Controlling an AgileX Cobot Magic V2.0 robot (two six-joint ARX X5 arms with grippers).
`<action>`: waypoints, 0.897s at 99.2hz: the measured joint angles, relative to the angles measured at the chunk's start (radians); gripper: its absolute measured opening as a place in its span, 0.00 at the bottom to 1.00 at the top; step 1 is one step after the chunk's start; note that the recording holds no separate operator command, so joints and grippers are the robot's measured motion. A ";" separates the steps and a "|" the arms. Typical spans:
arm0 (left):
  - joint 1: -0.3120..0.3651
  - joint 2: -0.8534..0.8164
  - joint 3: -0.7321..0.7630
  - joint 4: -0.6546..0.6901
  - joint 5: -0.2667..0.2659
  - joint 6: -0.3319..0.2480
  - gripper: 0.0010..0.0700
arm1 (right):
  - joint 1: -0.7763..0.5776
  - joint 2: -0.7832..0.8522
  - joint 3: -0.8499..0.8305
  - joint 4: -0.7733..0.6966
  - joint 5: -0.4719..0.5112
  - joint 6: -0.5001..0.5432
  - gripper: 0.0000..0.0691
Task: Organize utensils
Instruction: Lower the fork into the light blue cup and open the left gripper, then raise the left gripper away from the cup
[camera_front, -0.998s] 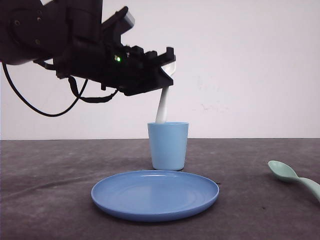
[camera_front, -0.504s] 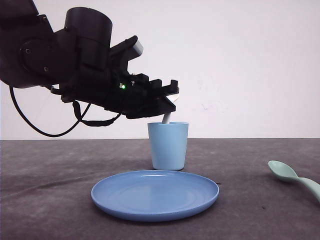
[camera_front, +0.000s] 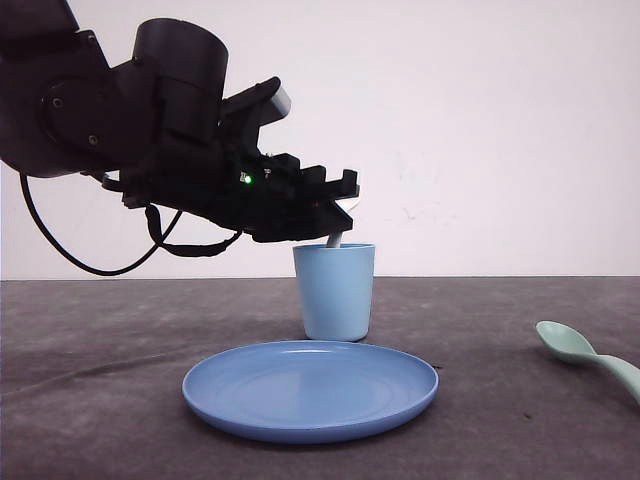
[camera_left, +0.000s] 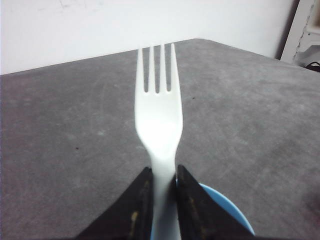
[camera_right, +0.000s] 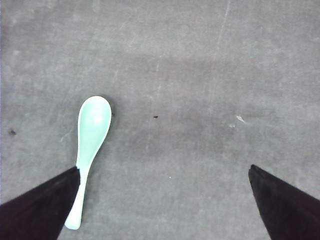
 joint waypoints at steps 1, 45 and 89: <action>0.000 0.000 0.000 0.000 0.000 0.001 0.05 | 0.000 0.000 0.000 0.000 0.000 0.000 0.98; 0.000 0.002 0.000 0.007 0.000 0.008 0.37 | 0.000 0.000 0.000 0.002 0.000 0.000 0.98; 0.004 -0.297 0.002 -0.156 0.000 -0.024 0.38 | 0.000 0.000 0.000 0.031 -0.042 0.002 0.98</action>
